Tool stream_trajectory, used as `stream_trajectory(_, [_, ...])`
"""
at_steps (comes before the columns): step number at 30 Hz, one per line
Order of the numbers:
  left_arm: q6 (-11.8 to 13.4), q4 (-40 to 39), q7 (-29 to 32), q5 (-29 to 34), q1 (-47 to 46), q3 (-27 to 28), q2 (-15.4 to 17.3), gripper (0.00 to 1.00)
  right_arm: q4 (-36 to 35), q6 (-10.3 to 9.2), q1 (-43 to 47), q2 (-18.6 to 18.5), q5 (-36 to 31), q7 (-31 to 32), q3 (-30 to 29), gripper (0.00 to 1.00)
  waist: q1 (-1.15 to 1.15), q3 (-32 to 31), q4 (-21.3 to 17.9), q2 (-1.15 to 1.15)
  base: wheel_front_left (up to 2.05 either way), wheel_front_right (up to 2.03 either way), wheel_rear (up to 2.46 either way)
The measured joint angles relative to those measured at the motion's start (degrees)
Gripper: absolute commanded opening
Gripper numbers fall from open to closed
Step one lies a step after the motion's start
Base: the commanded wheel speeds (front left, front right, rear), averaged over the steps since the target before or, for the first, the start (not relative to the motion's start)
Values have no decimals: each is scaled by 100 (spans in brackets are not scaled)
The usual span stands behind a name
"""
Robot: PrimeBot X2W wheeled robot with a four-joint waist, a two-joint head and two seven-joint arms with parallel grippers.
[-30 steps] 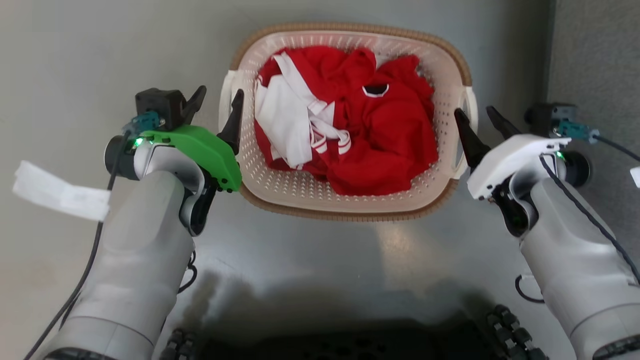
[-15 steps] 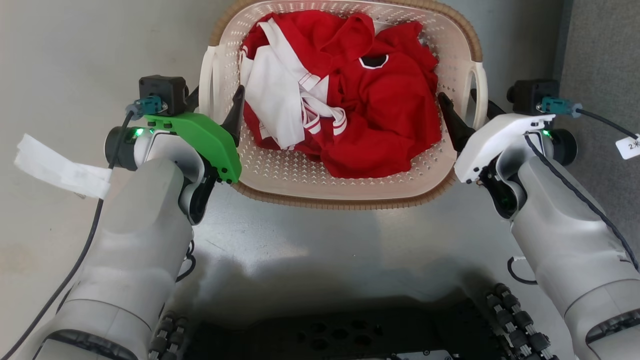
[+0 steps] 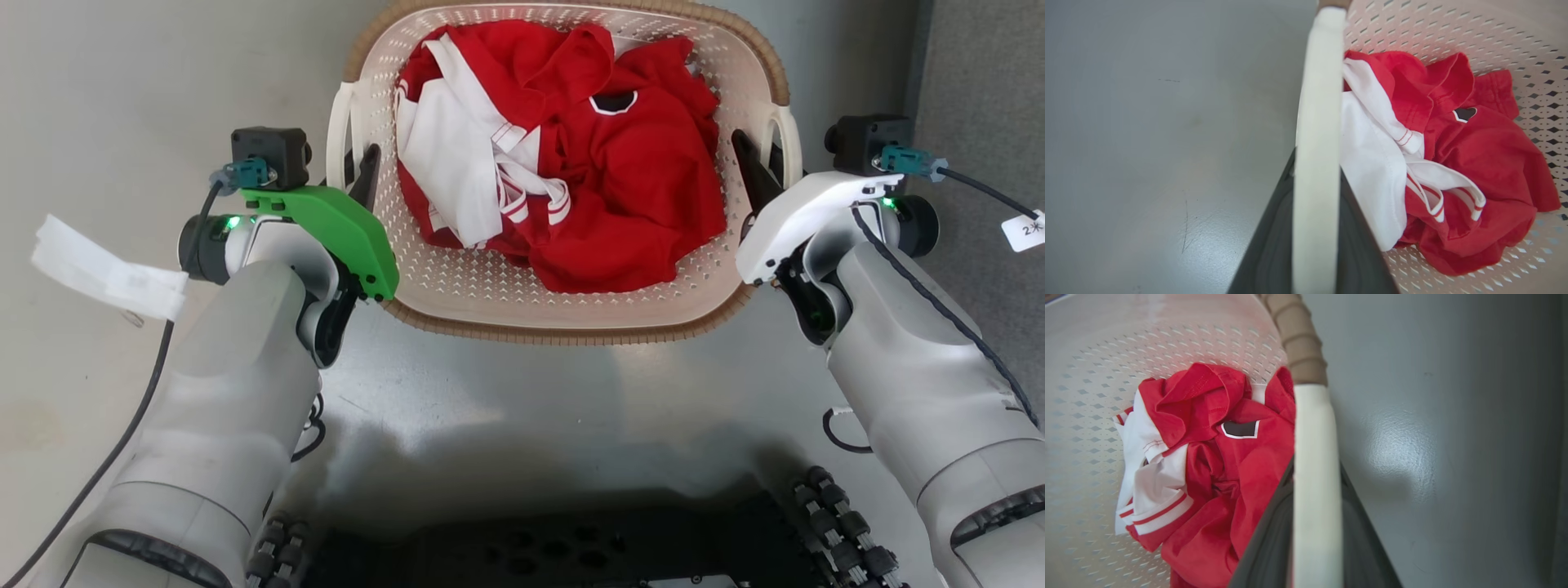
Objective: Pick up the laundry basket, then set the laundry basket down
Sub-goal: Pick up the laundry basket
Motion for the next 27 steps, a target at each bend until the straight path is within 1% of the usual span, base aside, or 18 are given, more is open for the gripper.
stream_trajectory(9, [-5,202,-49,-185,34,-213,-7,0,186,1,-3,11,219,-100,213,0,-1,-316,-26,0,0,0,0])
stream_trajectory(18, [-51,419,73,-515,327,-417,-22,0,417,4,21,30,389,-91,499,0,0,-853,-62,0,0,0,0])
stream_trajectory(27, [-53,581,322,-789,478,-533,-44,0,656,9,26,68,647,277,743,0,-1,-1514,-100,0,0,0,0])
